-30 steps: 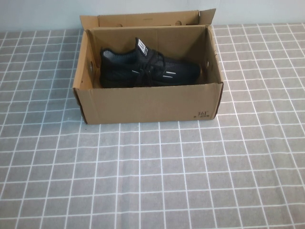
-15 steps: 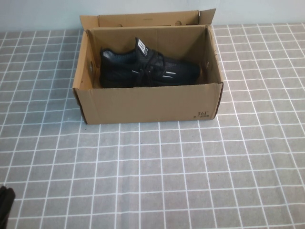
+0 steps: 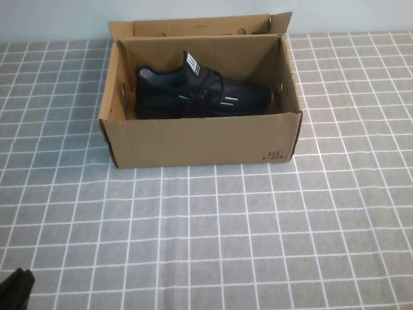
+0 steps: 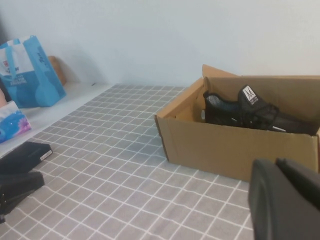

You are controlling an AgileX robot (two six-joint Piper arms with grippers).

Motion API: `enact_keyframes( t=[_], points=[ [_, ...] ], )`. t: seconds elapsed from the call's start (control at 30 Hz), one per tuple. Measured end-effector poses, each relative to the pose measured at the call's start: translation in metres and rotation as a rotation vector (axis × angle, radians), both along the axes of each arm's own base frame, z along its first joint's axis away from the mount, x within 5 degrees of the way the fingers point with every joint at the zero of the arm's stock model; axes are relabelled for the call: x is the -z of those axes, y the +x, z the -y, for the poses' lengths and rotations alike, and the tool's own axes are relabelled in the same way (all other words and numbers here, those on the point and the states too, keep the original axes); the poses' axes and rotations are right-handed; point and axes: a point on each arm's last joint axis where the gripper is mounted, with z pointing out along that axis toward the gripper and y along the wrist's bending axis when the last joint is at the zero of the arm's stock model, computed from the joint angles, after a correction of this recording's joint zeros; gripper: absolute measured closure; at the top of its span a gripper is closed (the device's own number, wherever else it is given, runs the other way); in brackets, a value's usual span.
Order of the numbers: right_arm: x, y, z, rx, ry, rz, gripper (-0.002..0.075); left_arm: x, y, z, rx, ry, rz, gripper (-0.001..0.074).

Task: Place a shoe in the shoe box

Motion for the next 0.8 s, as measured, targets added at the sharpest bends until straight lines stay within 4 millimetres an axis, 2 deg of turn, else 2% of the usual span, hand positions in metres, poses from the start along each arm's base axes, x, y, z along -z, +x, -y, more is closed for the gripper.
enact_keyframes(
  t=[0.37,0.63,0.8],
  points=[
    [0.026,0.008,-0.006,-0.002,-0.052,-0.074,0.0742,0.002,-0.001,0.001,0.017,0.002,-0.019,0.0736],
    [0.029,0.012,-0.001,0.058,-0.147,0.005,0.0742,0.002,-0.001,0.001,0.017,0.002,-0.019,0.0736],
    [0.039,0.021,0.003,0.212,-0.121,0.074,0.0742,0.002,-0.001,0.001,0.017,0.002,-0.019,0.0736]
  ],
)
